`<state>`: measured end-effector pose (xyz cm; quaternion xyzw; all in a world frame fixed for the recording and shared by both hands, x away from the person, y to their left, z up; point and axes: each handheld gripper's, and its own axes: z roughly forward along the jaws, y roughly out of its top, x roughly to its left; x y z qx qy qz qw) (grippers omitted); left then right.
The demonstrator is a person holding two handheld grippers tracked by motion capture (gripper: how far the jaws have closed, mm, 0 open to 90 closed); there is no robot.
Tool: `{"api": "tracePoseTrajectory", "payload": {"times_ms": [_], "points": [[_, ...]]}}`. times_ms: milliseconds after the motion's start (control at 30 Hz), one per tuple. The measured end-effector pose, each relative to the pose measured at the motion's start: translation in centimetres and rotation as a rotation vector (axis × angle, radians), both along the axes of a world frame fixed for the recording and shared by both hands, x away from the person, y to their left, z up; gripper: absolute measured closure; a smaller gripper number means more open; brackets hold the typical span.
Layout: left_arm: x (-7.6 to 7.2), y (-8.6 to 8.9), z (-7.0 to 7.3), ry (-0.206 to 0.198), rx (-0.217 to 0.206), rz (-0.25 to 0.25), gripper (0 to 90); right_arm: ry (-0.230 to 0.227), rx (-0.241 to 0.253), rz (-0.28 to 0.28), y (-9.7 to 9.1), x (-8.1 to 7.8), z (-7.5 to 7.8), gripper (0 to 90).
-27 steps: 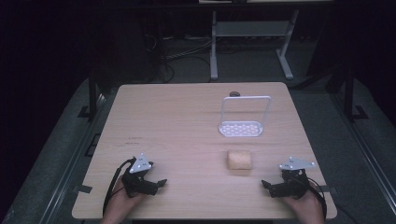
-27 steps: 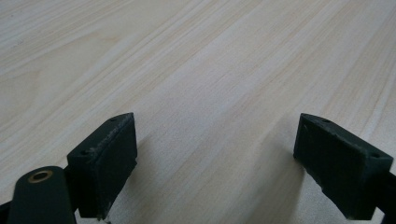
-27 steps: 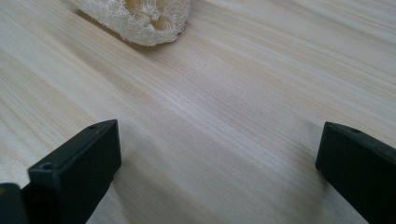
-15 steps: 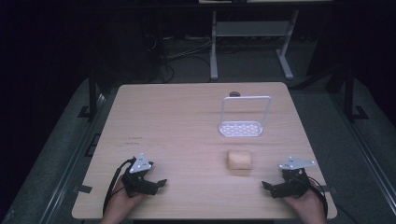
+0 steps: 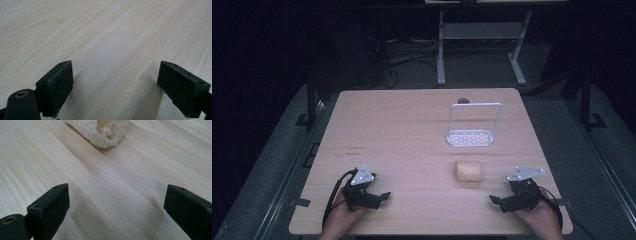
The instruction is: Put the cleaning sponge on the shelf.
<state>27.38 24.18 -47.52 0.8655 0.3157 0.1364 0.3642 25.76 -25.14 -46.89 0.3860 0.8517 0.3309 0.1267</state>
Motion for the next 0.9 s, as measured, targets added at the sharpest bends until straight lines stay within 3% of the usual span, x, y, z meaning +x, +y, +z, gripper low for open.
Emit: {"api": "tracePoseTrajectory", "payload": {"times_ms": [333,900], "points": [[0.0,0.0,0.0,-0.001,-0.001,0.001,12.7,0.006,0.023,0.064,1.0,0.8,1.0,6.4],[0.0,0.0,0.0,-0.001,-0.001,0.001,12.7,-0.063,0.042,0.161,1.9,2.6,3.5,6.3]]}}
